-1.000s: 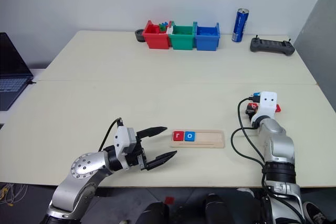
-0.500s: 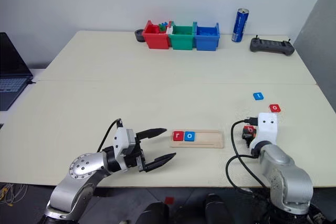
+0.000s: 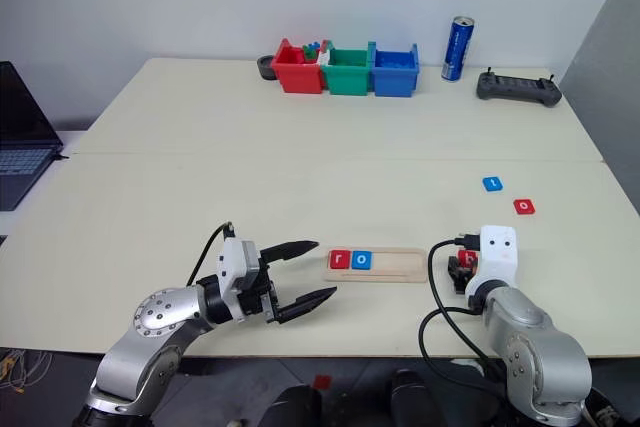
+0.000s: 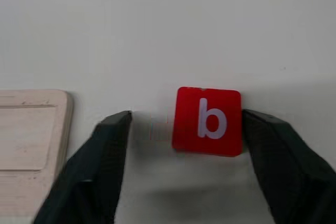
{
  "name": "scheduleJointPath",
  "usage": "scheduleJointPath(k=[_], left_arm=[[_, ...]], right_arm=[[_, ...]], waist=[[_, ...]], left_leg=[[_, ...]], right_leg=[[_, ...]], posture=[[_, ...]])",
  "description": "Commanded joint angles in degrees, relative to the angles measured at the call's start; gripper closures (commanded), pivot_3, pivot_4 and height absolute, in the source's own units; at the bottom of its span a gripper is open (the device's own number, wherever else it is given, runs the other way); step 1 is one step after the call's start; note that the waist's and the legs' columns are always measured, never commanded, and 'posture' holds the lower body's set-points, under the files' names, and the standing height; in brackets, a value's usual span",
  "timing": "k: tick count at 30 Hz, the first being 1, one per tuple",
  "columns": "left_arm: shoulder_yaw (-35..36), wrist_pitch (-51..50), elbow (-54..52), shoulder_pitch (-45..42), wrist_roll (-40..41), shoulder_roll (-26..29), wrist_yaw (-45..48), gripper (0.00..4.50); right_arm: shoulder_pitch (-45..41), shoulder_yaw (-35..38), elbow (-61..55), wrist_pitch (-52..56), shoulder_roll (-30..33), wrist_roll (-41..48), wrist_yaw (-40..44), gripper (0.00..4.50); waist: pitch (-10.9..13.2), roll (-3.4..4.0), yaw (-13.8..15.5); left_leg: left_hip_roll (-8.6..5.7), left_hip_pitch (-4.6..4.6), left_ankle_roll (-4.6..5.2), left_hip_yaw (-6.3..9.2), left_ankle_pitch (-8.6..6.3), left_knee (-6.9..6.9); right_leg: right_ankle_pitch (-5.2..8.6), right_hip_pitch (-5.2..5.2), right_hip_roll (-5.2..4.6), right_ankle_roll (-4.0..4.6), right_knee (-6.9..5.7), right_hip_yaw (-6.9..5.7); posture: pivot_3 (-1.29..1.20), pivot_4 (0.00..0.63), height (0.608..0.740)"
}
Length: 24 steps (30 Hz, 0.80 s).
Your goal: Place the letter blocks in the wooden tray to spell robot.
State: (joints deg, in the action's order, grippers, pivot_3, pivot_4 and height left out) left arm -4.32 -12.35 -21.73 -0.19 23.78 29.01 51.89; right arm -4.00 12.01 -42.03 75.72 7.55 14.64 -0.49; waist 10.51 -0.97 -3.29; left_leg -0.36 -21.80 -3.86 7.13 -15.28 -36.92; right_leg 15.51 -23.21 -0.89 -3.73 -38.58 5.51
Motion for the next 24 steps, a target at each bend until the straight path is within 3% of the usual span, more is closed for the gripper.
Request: scheduleJointPath(k=[1, 7, 13, 17, 20, 24], left_arm=[[-0.15, -0.06, -2.61, 0.08, 0.93, 0.06, -0.29, 0.00], [-0.79, 0.23, -2.73, 0.70, 0.84, 0.21, 0.15, 0.00], [-0.63, 0.89, -1.19, -0.17, 0.85, 0.43, 0.97, 0.00], [-0.87, 1.75, 0.00, -0.61, 0.46, 0.33, 1.83, 0.00], [-1.17, 2.44, 0.99, -1.02, 0.12, 0.17, 2.45, 0.00], [-1.45, 2.99, 1.63, -1.42, -0.08, 0.02, 2.59, 0.00]], right_arm=[[0.48, 0.90, -0.60, 0.89, -0.58, 0.00, 0.23, 0.02], [-1.79, 1.87, -1.20, 0.20, 1.67, -1.15, 0.33, 0.02], [-5.80, 0.89, 0.67, -4.84, 13.02, 1.59, 9.19, 0.02], [-2.80, 0.61, 3.47, -14.28, 21.89, 6.10, 23.14, 0.02], [1.89, 1.90, 9.72, -32.59, 29.92, 10.28, 44.86, 0.02], [3.45, -0.09, 21.11, -49.29, 37.45, 7.57, 58.59, 0.02]], waist=[[0.00, 0.00, 0.01], [0.01, 0.00, 0.01], [0.04, 0.02, 0.01], [0.04, 0.02, 0.04], [0.07, 0.03, 0.05], [0.10, -0.03, 0.12]], left_leg=[[0.00, 0.00, 0.00, 0.00, 0.00, 0.00], [0.00, -0.01, 0.00, 0.00, 0.00, 0.00], [0.00, 0.00, 0.00, -0.04, 0.00, 0.02], [0.00, -0.05, 0.01, -0.03, 0.00, 0.04], [0.01, -0.11, 0.02, -0.04, -0.01, 0.07], [-0.02, -0.11, 0.03, -0.16, -0.02, 0.03]], right_leg=[[0.00, 0.00, 0.00, 0.00, 0.00, 0.00], [0.00, 0.00, 0.00, -0.01, 0.03, 0.00], [0.01, -0.01, 0.00, -0.02, 0.06, 0.01], [0.02, 0.00, 0.01, -0.02, 0.16, -0.01], [-0.04, 0.08, -0.01, -0.11, 0.49, -0.03], [-0.11, 0.17, -0.10, -0.19, 0.62, 0.01]], posture=[[0.00, 0.150, 0.740], [0.00, 0.150, 0.740], [0.00, 0.150, 0.740], [0.00, 0.150, 0.740], [0.00, 0.150, 0.740], [0.00, 0.150, 0.740]])
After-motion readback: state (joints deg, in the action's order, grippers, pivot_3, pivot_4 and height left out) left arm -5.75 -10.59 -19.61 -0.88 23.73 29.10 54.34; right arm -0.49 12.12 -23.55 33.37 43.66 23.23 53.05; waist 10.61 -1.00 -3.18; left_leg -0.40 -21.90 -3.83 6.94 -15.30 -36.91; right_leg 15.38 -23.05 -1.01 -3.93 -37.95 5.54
